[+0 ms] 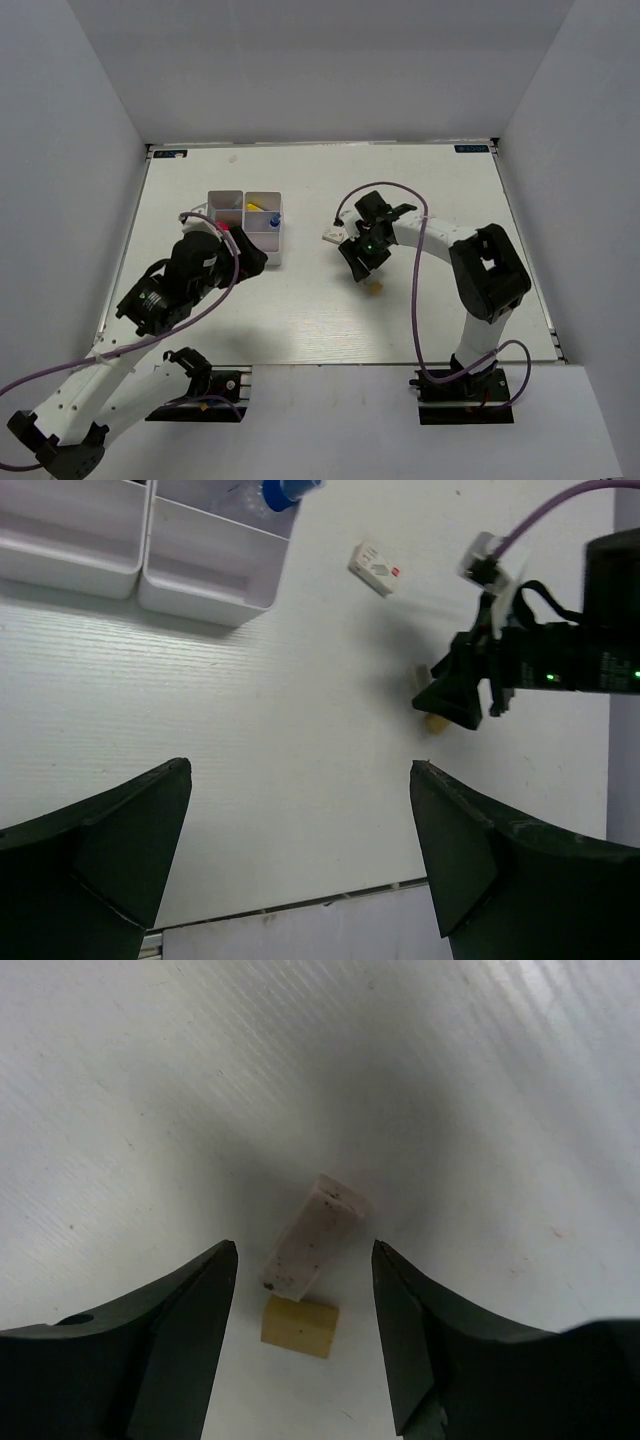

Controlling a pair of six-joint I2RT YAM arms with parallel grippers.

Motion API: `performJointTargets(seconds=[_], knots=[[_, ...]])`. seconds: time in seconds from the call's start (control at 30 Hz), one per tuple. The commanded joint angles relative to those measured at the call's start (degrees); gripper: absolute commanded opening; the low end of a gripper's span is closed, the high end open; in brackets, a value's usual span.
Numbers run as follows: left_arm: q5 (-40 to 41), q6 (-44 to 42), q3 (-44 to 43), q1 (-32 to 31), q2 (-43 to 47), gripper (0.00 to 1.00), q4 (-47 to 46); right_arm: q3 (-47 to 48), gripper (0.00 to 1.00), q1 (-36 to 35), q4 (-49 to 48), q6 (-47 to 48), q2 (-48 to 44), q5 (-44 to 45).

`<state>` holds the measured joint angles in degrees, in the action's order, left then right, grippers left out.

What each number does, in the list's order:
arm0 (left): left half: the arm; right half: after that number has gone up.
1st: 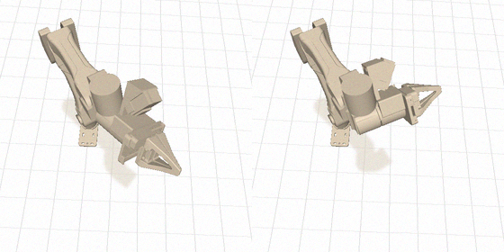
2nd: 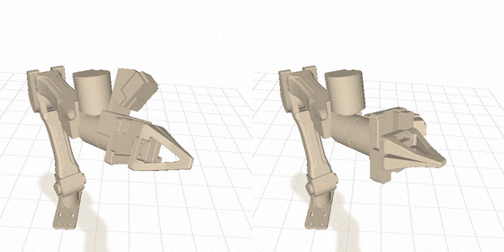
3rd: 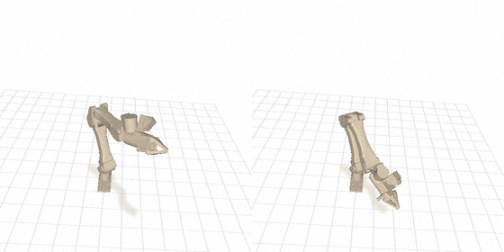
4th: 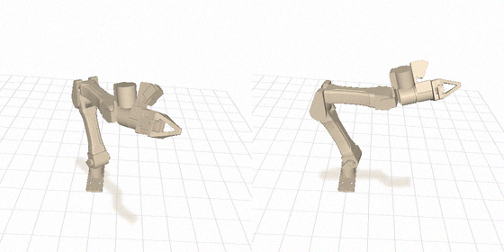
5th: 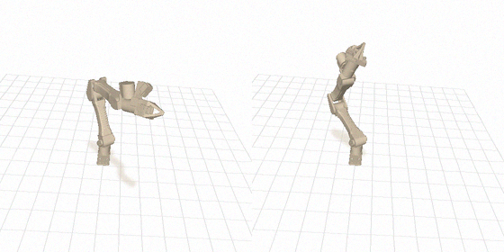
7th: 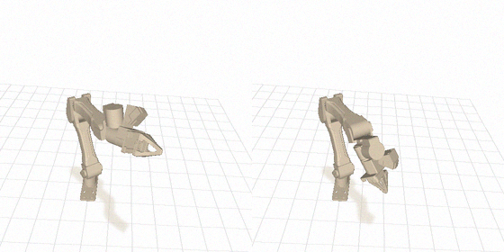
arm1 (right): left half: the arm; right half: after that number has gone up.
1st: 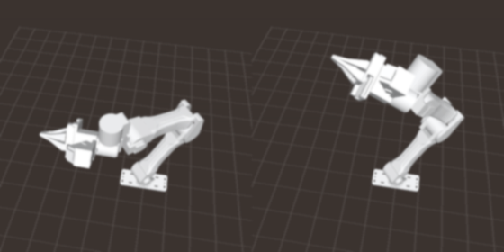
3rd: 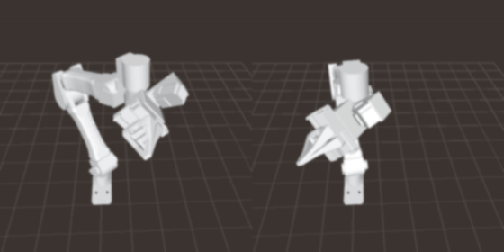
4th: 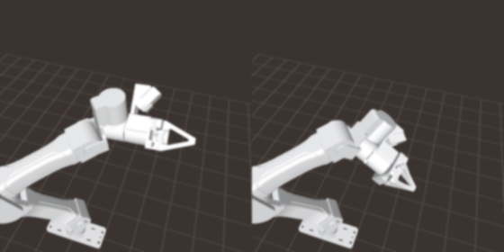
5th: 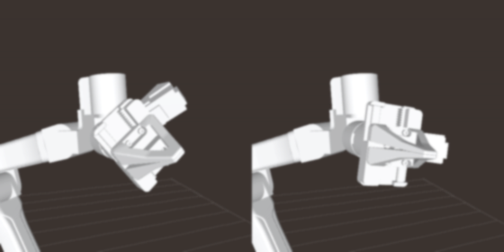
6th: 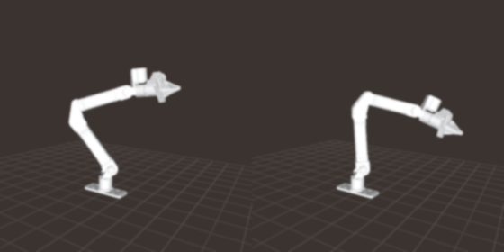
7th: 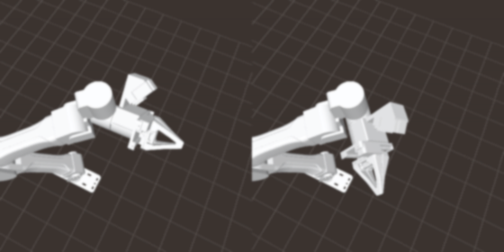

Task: Sort the stationery into containers
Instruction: Pick up the stationery from the center of the board.

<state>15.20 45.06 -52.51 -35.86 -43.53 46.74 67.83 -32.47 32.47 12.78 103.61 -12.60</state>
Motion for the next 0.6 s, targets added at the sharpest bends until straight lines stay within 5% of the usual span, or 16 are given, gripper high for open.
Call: performJointTargets(seconds=[0.0, 0.17, 0.27, 0.4, 0.57], knots=[[-4.39, -2.87, 0.48, -0.09, 2.21, 1.0, -2.26, 1.87, 0.62, -1.89, -0.21, -2.75, 1.24, 3.98], [-5.01, -6.47, -5.74, -0.09, 0.64, 1.0, -3.41, 0.72, 0.44, -5.23, 0.4, -4.16, 1.94, 8.03], [-5.01, -8.49, -9.96, -0.09, -1.9, 1.0, -4.19, 0.37, 0.24, -5.85, 0.84, -3.64, 0.89, 7.16], [-6.49, -11.3, -15.07, -0.09, -3.31, 1.0, -7.88, 5.09, 0.05, -6.2, 3.12, 1.19, -1.13, -0.57], [-10.09, -13.85, -21.22, -0.09, -4.99, 1.0, -11.84, 19.84, 0.0, -7.6, 12.78, 14.97, 1.67, -14.34]])
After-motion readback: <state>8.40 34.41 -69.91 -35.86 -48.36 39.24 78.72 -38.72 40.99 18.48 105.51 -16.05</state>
